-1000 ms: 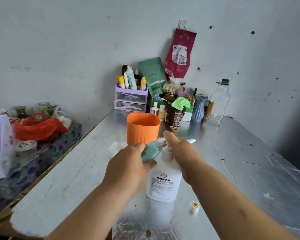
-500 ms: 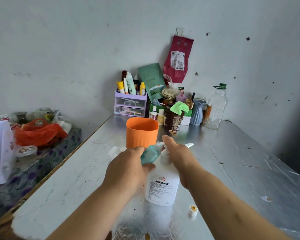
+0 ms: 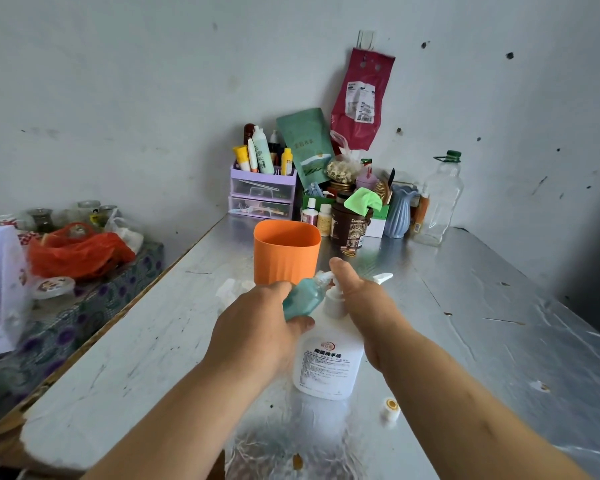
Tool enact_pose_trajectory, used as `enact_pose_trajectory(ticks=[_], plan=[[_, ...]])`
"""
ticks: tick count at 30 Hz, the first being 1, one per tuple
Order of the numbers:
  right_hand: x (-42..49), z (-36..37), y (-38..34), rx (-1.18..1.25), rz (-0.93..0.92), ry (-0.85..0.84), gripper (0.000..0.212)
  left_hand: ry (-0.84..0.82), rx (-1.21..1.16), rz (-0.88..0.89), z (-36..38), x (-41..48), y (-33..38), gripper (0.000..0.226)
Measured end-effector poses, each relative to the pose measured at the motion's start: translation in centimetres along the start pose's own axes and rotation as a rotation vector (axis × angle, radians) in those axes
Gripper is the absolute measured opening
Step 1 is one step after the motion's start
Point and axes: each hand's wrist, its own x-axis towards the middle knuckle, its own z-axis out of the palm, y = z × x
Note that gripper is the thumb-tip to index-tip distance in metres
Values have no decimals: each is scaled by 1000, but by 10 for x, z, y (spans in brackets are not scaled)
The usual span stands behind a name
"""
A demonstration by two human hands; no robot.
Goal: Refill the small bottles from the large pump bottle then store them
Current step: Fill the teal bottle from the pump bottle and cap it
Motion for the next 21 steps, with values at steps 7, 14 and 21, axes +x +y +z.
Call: enact_pose_trajectory(ticks=[7,14,21], plan=[[-3,2,1,13,67,-25,43,-13,7,-18,5,0,-3,26],[-8,1,-14,10,121,-9,48,-16,50,-15,-7,-1,4,26],[-7,3,-12,2,119,-1,58,10,43,-7,-7,0,6,26]])
